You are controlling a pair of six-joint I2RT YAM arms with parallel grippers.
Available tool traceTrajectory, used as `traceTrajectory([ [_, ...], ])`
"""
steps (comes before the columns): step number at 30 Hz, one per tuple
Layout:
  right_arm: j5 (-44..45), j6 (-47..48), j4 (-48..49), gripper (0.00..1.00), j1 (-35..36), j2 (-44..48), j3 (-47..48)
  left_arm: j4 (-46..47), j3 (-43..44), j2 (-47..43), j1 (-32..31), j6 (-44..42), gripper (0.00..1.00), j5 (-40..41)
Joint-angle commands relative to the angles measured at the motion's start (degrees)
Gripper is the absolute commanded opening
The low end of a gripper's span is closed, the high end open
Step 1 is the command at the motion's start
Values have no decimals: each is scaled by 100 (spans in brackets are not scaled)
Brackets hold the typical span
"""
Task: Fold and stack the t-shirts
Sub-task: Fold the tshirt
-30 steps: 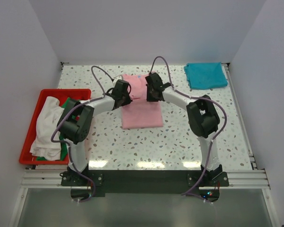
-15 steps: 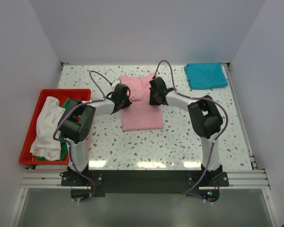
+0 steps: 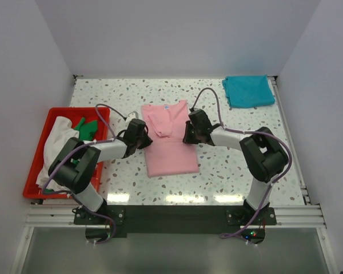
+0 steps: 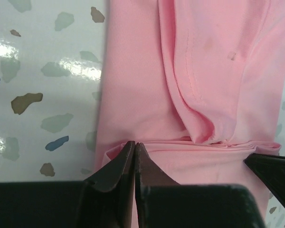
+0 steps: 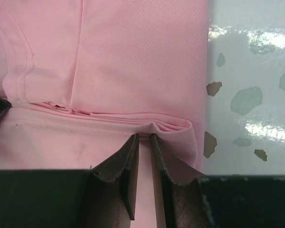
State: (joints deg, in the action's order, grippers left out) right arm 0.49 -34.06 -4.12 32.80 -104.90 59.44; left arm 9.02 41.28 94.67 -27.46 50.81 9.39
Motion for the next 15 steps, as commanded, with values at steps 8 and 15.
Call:
traceTrajectory([
  [8,-479,58,-853,22,-317,136,278,22,424,174,452,-826,15,-130],
  [15,-972,172,-1073,24,-757,259,489,-189,724,114,628,-1073,15,-271],
])
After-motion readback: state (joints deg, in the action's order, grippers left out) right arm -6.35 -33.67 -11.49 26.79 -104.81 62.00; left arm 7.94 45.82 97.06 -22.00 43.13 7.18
